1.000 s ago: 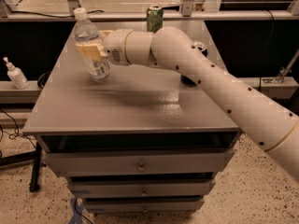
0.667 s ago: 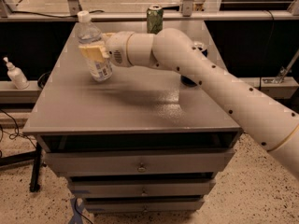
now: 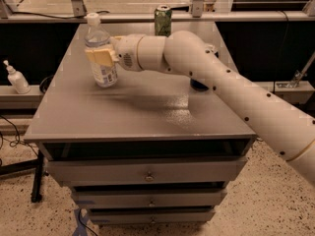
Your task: Place blue plastic bottle upright
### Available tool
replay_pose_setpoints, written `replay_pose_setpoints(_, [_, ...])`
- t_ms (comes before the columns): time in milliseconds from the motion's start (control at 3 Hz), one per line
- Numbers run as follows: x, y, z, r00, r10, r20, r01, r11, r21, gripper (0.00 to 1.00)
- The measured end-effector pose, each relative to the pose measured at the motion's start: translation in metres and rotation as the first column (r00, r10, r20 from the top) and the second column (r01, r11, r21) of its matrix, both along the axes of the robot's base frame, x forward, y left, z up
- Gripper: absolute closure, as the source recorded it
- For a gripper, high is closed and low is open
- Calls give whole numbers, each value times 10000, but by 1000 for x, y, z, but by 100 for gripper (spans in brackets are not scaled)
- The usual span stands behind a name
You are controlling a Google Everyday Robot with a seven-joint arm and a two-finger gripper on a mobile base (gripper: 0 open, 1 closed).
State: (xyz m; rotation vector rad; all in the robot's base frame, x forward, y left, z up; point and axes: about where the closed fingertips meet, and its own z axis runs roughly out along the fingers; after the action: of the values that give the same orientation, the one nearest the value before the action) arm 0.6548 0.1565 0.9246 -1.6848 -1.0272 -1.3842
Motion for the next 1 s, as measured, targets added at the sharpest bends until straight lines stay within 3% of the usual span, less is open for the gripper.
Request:
replay_pose_setpoints(333, [-1, -4, 1, 10000, -65, 0, 65, 10000, -15, 12])
replay_pose_setpoints(667, [-5, -4, 7, 10000, 15, 96, -14, 9999, -137, 0])
replay_pose_setpoints(1000, [-9, -10, 31, 9988, 102, 478, -89, 9996, -277, 0])
